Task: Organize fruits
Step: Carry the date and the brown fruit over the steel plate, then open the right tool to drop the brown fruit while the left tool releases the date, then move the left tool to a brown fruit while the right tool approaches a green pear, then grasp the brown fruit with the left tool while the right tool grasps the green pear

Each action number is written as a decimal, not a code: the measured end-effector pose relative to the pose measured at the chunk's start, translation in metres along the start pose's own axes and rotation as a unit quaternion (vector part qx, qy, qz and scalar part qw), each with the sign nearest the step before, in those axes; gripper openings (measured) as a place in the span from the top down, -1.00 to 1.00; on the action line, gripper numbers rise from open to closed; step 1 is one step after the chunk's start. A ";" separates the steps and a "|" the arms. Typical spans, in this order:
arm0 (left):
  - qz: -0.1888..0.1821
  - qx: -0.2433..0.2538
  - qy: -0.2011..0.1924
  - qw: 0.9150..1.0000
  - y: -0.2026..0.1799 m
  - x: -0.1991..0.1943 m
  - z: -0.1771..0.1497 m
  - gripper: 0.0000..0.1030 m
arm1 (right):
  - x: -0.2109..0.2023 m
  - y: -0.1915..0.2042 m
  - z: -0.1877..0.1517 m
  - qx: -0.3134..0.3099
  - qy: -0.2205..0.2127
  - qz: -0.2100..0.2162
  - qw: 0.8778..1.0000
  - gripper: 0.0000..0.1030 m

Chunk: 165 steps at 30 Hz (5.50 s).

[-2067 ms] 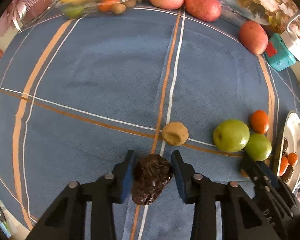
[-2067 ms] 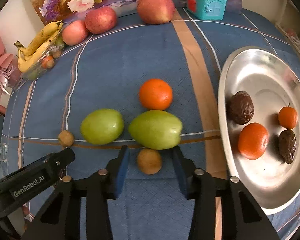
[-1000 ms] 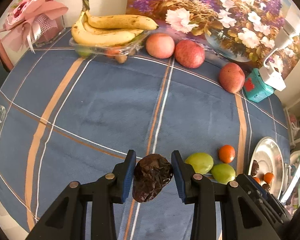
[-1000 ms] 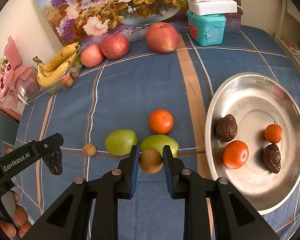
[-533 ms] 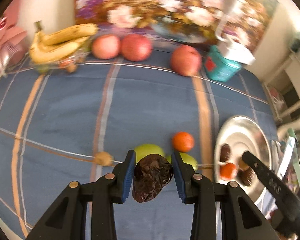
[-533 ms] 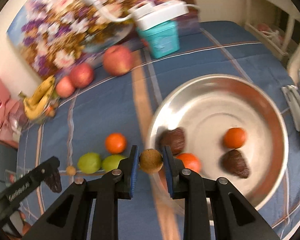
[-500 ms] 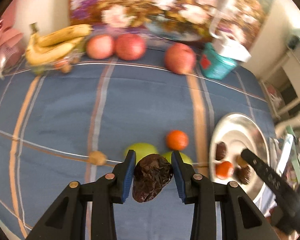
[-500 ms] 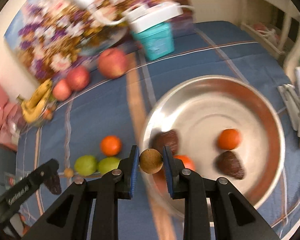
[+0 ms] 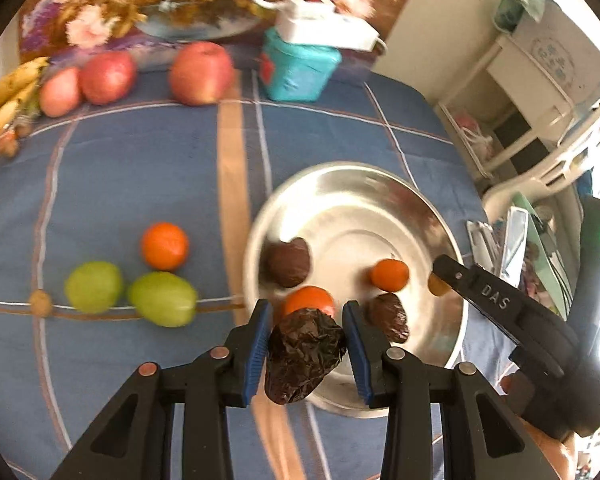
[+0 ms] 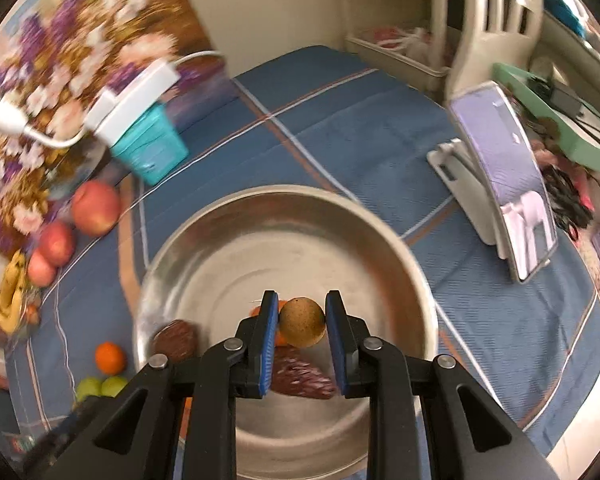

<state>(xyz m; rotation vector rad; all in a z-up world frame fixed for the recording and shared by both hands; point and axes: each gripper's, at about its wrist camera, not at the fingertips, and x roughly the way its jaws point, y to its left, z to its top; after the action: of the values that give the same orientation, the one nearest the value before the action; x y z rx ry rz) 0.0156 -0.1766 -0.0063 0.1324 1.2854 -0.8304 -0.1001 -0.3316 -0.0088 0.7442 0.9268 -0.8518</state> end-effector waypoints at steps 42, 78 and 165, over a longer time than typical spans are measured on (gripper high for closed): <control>0.152 -0.169 -0.045 0.973 0.138 -0.039 0.001 -0.20 | -0.009 0.081 -0.033 -0.138 0.028 0.047 0.989 0.48; 0.212 -0.226 -0.091 0.947 0.201 -0.064 -0.012 -1.00 | -0.004 0.134 -0.070 -0.211 0.031 0.102 0.972 -0.91; 0.131 -0.240 -0.101 0.957 0.196 -0.064 0.015 0.44 | -0.008 0.188 -0.066 -0.214 0.048 0.144 0.965 -0.04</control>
<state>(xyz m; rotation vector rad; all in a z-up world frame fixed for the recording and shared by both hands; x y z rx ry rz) 0.1446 -0.0156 -0.0140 -0.1662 1.2086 -0.2813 0.0361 -0.1870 0.0044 0.5279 1.0151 -0.3426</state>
